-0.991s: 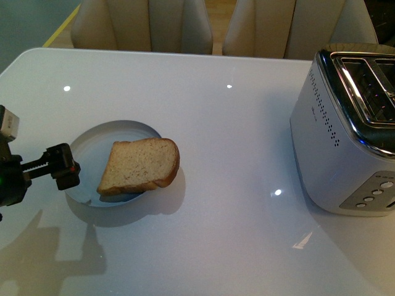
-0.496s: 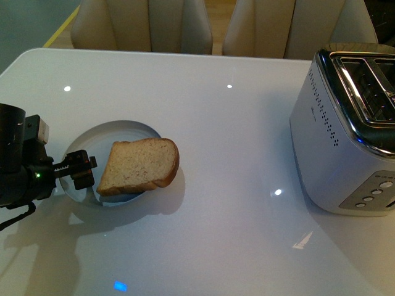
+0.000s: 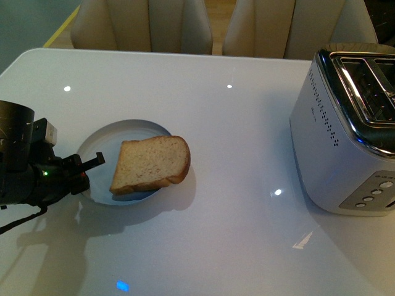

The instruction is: Left arm holds plate, right arm toasts bread

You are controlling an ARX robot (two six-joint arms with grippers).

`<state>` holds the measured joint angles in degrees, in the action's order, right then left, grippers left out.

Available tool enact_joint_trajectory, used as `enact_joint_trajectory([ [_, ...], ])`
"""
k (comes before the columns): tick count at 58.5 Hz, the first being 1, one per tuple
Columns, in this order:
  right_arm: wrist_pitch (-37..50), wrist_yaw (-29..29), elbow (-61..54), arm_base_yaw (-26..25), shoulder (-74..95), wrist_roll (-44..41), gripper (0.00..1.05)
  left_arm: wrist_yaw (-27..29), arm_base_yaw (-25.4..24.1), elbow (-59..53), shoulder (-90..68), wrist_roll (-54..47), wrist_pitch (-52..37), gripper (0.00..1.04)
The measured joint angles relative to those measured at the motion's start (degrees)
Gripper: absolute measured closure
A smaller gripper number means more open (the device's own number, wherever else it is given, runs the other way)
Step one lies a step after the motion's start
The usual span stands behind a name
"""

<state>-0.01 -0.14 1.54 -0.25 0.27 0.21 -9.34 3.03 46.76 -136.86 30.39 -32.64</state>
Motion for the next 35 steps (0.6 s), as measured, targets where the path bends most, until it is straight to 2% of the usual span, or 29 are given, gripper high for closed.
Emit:
enact_joint_trajectory([
  [21,0.00,0.00,0.00,0.00,0.00,0.00,0.09,-1.36,-1.81,-12.41,11.13,3.02,-2.01,1.02],
  [35,0.00,0.00,0.00,0.00,0.00,0.00,0.09,-1.22,-0.07,-16.98,27.10,4.24,5.31,1.02],
])
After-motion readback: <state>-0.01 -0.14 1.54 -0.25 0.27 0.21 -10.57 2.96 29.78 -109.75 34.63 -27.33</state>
